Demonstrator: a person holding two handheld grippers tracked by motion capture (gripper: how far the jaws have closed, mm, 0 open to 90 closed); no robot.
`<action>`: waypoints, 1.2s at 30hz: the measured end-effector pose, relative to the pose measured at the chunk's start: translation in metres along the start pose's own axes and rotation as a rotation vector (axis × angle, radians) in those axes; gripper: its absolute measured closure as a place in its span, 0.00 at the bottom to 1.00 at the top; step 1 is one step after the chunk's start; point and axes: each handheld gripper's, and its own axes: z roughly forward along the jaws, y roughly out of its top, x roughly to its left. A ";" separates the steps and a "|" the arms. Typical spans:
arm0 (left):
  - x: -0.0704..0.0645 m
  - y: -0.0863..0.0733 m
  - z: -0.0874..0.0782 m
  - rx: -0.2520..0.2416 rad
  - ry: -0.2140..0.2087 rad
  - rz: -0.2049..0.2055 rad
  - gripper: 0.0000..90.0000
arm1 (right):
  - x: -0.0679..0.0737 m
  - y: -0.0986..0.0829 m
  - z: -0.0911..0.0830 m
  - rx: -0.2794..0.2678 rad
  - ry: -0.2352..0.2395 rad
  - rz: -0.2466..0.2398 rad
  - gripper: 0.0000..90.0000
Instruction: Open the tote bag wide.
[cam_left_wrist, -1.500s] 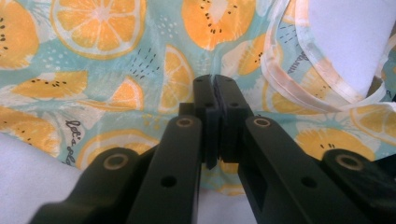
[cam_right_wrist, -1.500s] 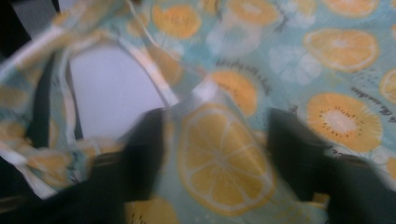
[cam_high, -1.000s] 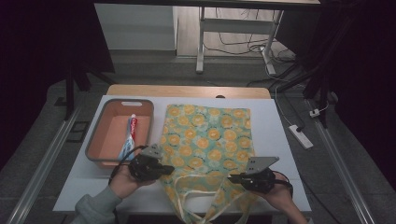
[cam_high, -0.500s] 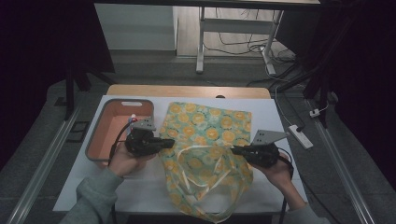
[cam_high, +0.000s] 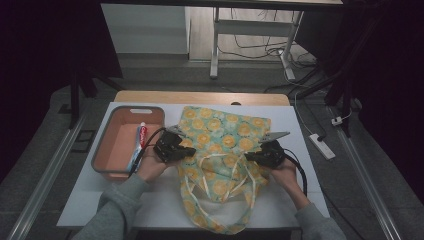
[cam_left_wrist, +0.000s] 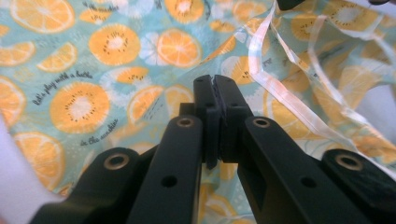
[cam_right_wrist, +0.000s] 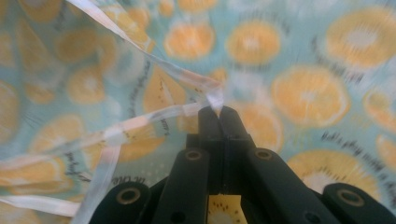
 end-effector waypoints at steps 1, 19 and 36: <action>0.000 0.000 0.003 0.008 0.004 -0.001 0.97 | 0.000 0.000 0.000 0.000 0.000 0.000 0.99; -0.051 -0.004 -0.032 -0.075 -0.036 0.140 0.22 | -0.001 -0.008 0.009 0.041 -0.014 0.012 0.99; -0.107 -0.027 0.027 0.191 -0.150 0.455 0.29 | 0.000 -0.011 0.009 0.051 -0.004 0.013 0.99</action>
